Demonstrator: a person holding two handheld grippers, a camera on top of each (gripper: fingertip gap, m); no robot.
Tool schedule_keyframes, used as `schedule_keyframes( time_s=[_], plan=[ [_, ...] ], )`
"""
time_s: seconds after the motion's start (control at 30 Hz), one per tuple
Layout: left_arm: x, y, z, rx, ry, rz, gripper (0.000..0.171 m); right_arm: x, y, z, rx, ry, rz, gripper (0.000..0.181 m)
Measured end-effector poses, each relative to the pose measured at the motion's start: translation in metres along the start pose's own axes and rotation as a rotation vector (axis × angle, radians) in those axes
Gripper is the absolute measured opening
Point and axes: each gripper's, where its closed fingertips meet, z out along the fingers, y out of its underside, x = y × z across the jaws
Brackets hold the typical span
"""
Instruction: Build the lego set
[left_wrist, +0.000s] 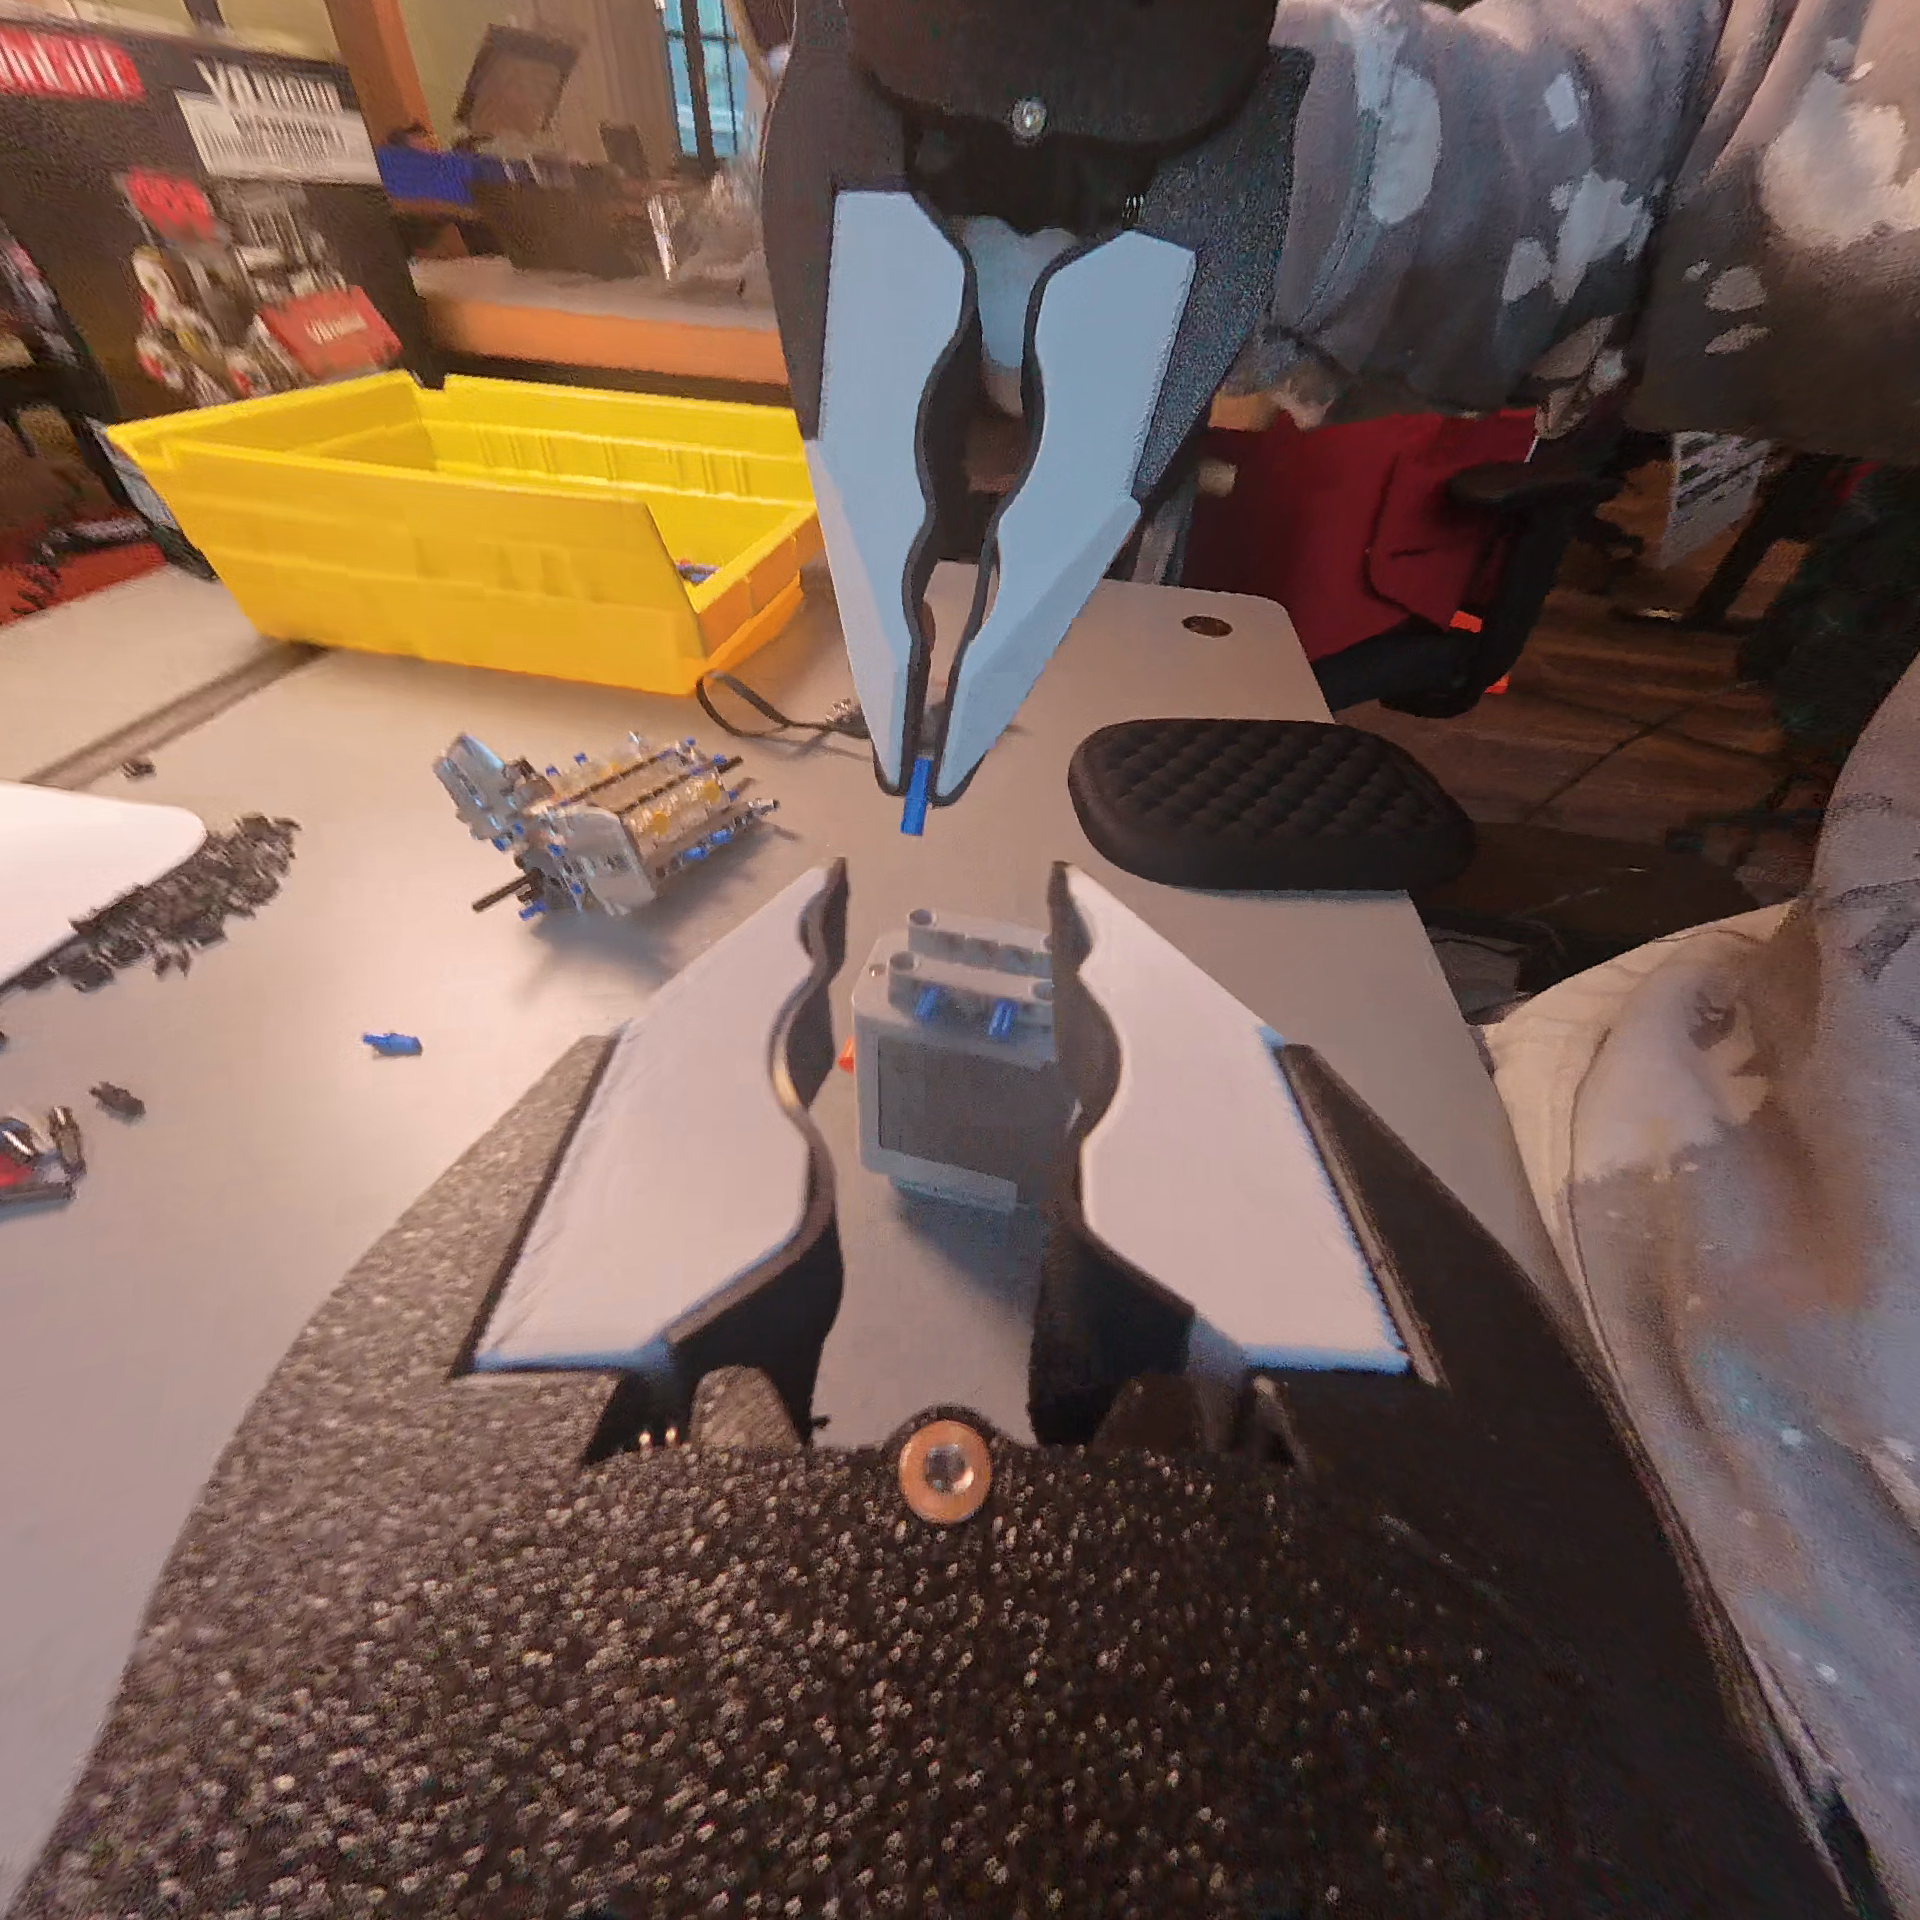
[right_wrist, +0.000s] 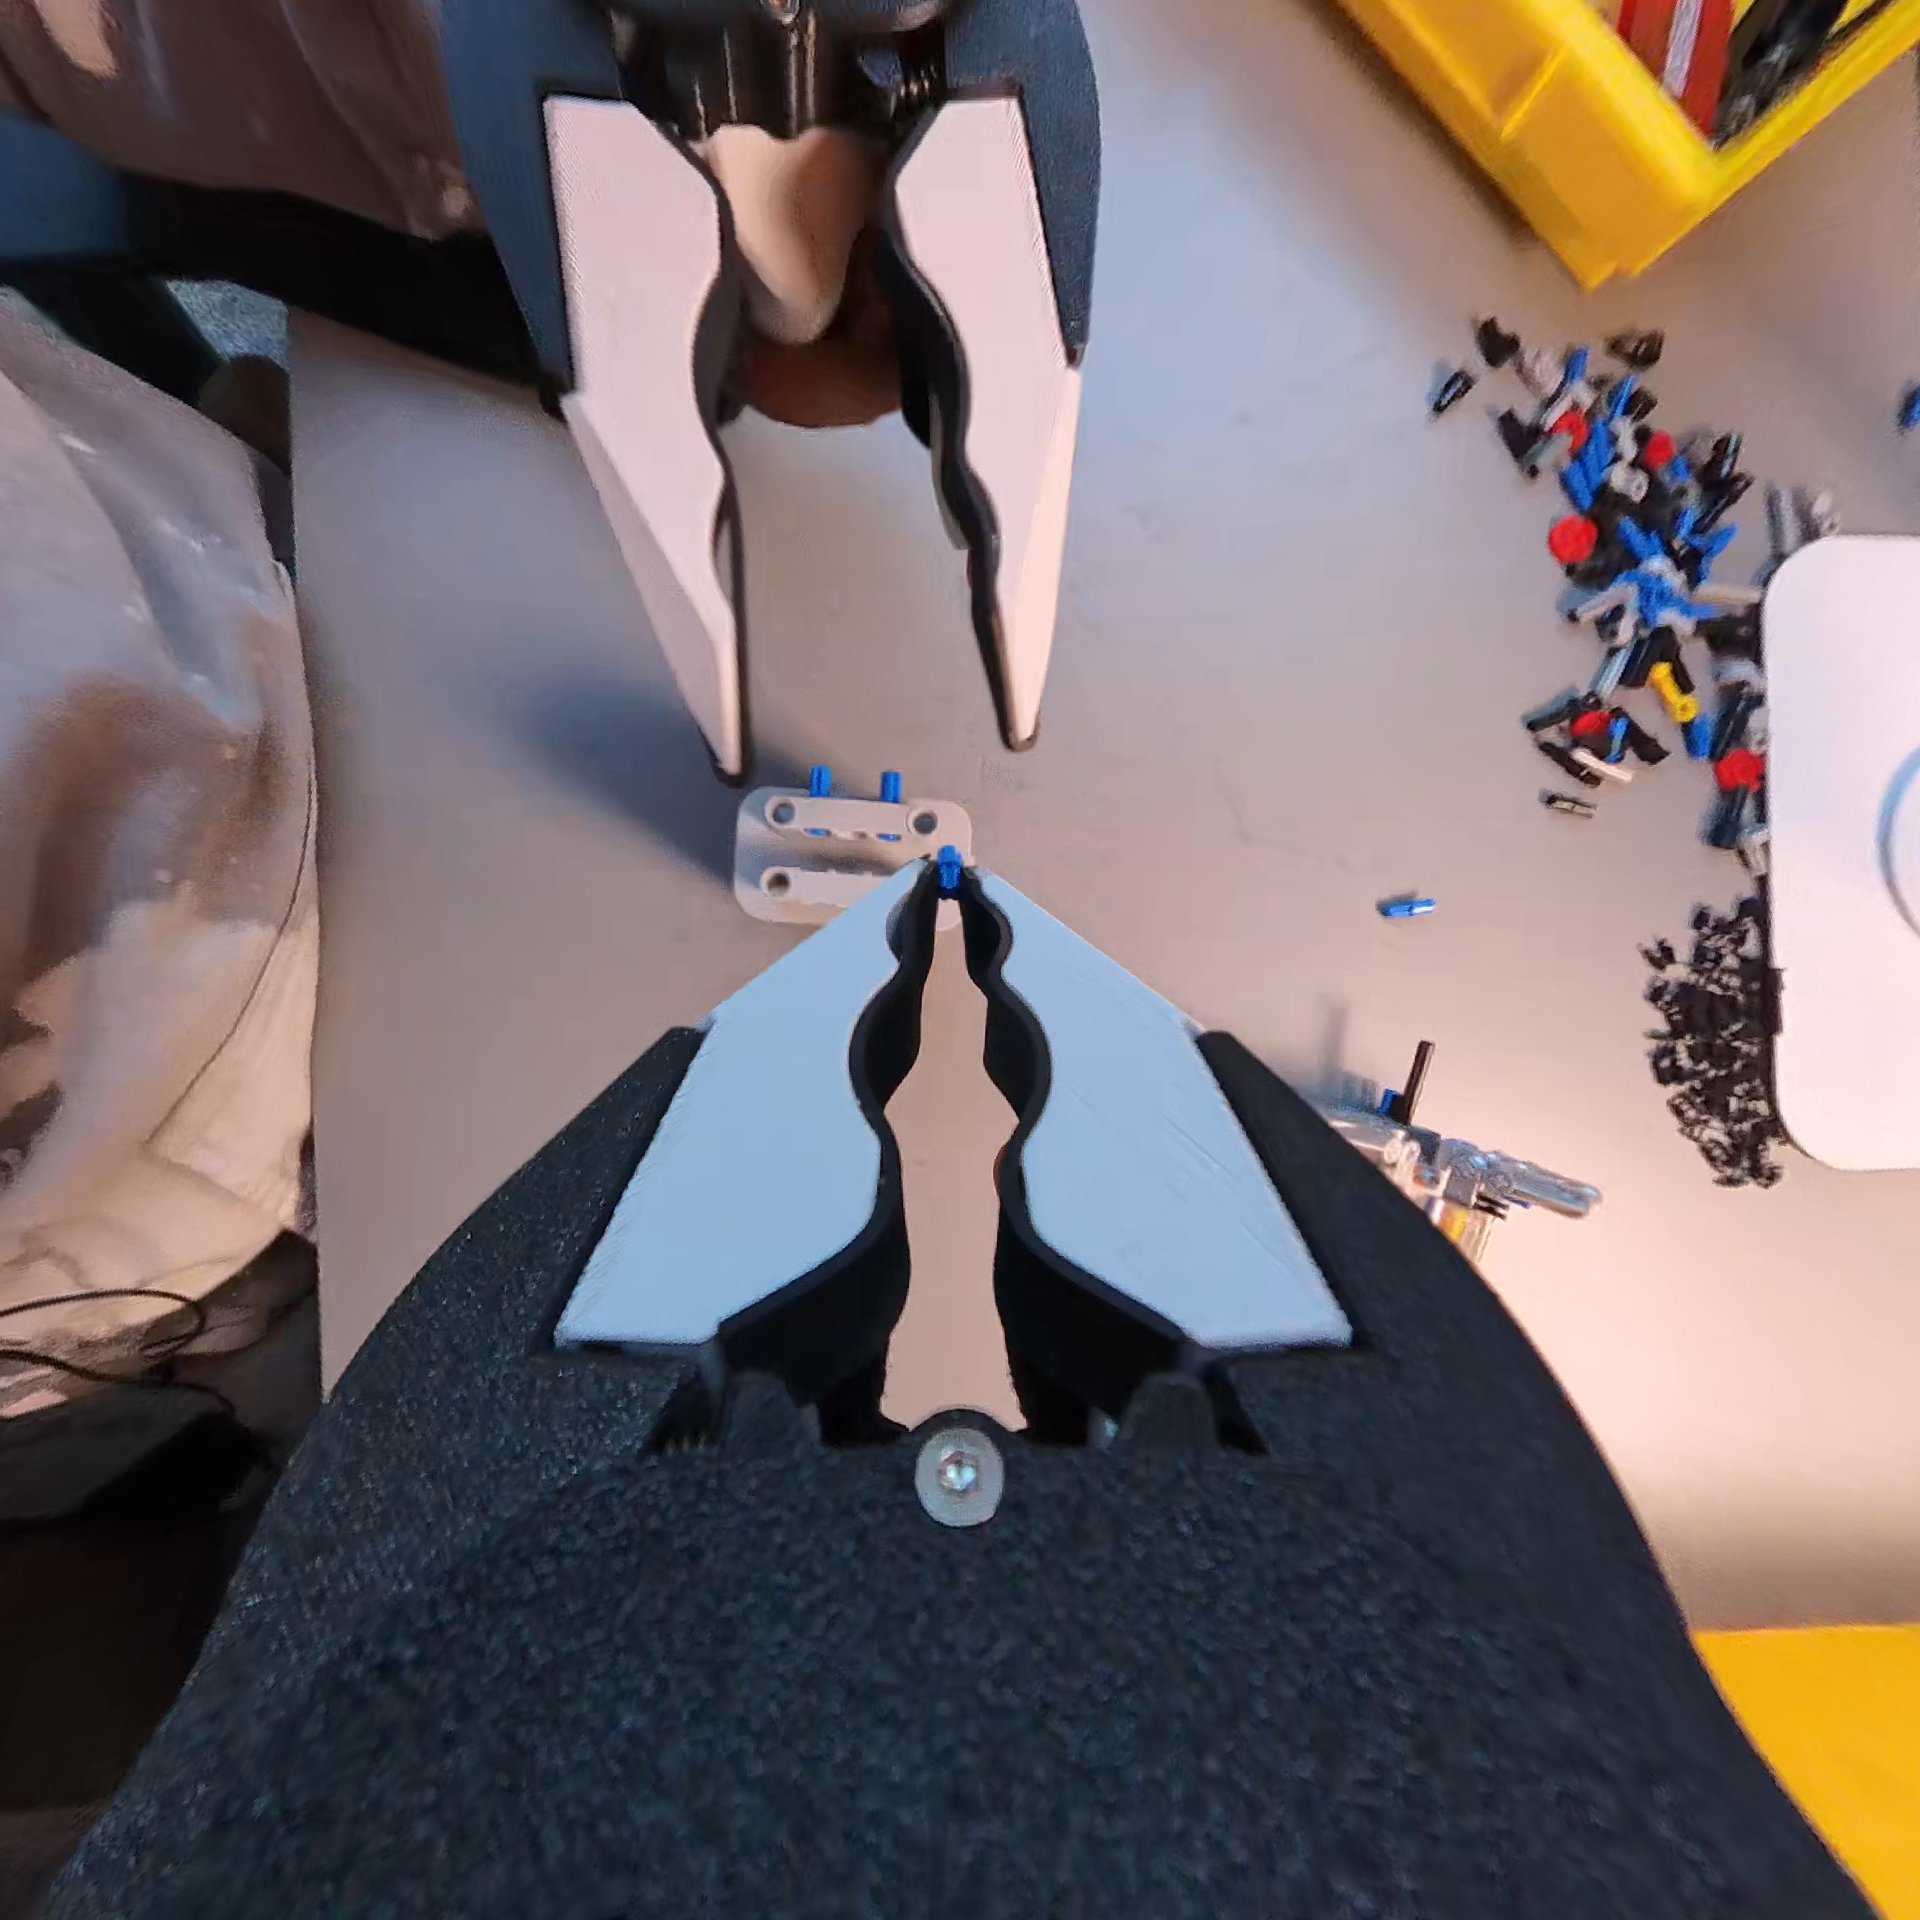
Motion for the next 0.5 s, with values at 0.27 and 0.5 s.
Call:
schedule_keyframes(
  time_s=[0.27, 0.5],
  plan=[
    [0.007, 0.044, 0.023, -0.179, 0.044, -0.016, 0.076, -0.002, 0.016, 0.014, -0.192, -0.086, -0.014, 0.003],
    [0.005, 0.048, 0.031, -0.186, 0.008, 0.007, 0.061, -0.006, 0.017, 0.016, -0.277, -0.127, -0.03, 0.003]
  ],
)
